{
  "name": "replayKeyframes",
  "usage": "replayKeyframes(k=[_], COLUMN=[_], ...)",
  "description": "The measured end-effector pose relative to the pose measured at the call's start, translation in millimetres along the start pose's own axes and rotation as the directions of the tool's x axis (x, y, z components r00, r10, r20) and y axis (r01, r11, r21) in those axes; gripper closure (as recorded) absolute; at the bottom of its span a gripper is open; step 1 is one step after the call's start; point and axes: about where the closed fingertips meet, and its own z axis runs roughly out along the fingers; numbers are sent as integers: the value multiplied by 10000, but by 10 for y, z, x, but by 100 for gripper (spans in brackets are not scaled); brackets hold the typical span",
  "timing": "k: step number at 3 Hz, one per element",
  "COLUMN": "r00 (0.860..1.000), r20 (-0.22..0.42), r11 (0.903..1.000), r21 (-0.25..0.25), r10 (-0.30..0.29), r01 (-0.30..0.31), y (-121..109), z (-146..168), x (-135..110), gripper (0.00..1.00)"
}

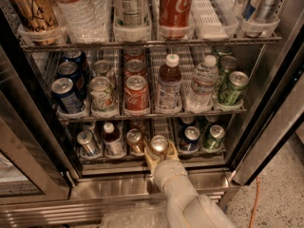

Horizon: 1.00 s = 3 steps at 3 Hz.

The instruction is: Pick orange can from bottom shelf of fridge

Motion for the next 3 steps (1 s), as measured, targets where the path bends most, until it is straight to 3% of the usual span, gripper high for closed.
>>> replayKeyframes(k=[1, 2, 3], r00=[9999, 9970, 9970], r20=[-109, -189, -189], r11=[9994, 9936, 9936], r21=[-331, -836, -836], r10=[78, 750, 750], r01=[-82, -764, -764], y=[78, 172, 173], z=[-214, -581, -581], x=[102, 303, 303], gripper=[100, 100, 100])
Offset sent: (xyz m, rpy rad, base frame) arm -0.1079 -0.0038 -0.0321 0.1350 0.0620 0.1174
